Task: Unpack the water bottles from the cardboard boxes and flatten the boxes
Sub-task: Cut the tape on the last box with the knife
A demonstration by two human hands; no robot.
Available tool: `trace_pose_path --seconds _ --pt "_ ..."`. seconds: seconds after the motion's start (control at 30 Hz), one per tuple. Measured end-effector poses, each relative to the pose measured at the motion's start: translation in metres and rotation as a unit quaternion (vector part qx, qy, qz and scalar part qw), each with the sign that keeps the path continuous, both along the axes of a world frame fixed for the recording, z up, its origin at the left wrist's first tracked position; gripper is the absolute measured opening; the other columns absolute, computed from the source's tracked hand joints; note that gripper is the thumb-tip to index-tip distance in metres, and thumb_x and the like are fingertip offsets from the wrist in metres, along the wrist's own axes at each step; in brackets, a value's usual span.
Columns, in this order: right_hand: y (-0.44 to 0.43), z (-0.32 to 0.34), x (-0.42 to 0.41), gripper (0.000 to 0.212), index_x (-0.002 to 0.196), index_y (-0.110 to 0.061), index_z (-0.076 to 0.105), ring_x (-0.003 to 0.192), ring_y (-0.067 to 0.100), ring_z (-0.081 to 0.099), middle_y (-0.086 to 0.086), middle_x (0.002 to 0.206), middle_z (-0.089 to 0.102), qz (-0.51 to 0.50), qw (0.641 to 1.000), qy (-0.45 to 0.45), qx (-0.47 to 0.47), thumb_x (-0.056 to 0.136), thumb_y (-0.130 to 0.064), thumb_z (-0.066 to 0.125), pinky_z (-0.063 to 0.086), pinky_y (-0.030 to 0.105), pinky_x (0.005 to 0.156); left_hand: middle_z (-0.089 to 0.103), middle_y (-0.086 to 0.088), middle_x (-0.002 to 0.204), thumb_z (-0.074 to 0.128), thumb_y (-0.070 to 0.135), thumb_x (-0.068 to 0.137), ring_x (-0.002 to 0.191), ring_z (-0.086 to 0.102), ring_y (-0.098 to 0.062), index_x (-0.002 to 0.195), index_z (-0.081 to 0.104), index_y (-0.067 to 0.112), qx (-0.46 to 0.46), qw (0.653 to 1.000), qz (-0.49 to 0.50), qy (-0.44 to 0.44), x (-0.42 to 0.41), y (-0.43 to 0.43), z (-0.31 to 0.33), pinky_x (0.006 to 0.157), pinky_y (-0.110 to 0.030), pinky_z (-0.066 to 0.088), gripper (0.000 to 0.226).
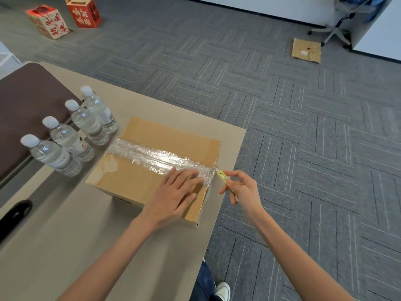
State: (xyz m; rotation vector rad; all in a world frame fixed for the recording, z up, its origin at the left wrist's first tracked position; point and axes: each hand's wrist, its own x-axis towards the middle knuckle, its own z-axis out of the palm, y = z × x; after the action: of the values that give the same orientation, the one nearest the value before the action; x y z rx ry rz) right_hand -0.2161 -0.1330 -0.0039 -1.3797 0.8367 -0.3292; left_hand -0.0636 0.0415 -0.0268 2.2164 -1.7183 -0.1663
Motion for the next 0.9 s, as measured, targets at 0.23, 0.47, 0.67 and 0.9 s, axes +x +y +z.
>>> trace_pose_path --seconds 0.23,0.47,0.67,0.9 --pt "0.005 -0.004 0.001 0.018 0.11 -0.006 0.06 0.039 0.012 0.04 0.013 0.069 0.069 -0.01 0.999 -0.011 0.034 0.098 0.0 0.048 0.031 0.021 0.037 0.018 0.003 0.163 0.032 0.036 0.105 0.151 0.007 -0.01 0.153 0.026 0.015 -0.01 0.999 0.048 0.0 -0.002 -0.003 -0.005 0.123 -0.045 0.01 0.053" --pt "0.013 -0.003 0.001 0.019 0.109 -0.005 0.06 0.039 0.013 0.032 0.012 0.066 0.065 -0.028 0.998 -0.018 0.048 0.097 0.002 0.047 0.025 0.02 0.037 0.021 0.004 0.161 0.029 0.03 0.104 0.15 0.01 -0.009 0.152 0.029 0.017 -0.009 0.998 0.054 -0.008 -0.003 -0.003 -0.006 0.123 -0.043 0.009 0.05" --pt "0.019 -0.002 0.001 0.02 0.107 -0.005 0.06 0.039 0.013 0.03 0.013 0.064 0.063 -0.037 0.998 -0.023 0.055 0.096 0.004 0.047 0.025 0.02 0.037 0.022 0.004 0.161 0.026 0.029 0.104 0.15 0.01 -0.009 0.152 0.029 0.017 -0.006 0.999 0.053 -0.01 -0.003 -0.003 -0.006 0.123 -0.043 0.01 0.05" --pt "0.024 -0.001 0.0 0.02 0.107 -0.005 0.06 0.04 0.013 0.029 0.012 0.062 0.062 -0.038 0.998 -0.017 0.056 0.096 0.004 0.046 0.024 0.021 0.037 0.024 0.004 0.16 0.024 0.028 0.104 0.15 0.013 -0.009 0.151 0.031 0.017 -0.015 0.998 0.053 -0.01 -0.003 -0.003 -0.007 0.123 -0.043 0.011 0.049"
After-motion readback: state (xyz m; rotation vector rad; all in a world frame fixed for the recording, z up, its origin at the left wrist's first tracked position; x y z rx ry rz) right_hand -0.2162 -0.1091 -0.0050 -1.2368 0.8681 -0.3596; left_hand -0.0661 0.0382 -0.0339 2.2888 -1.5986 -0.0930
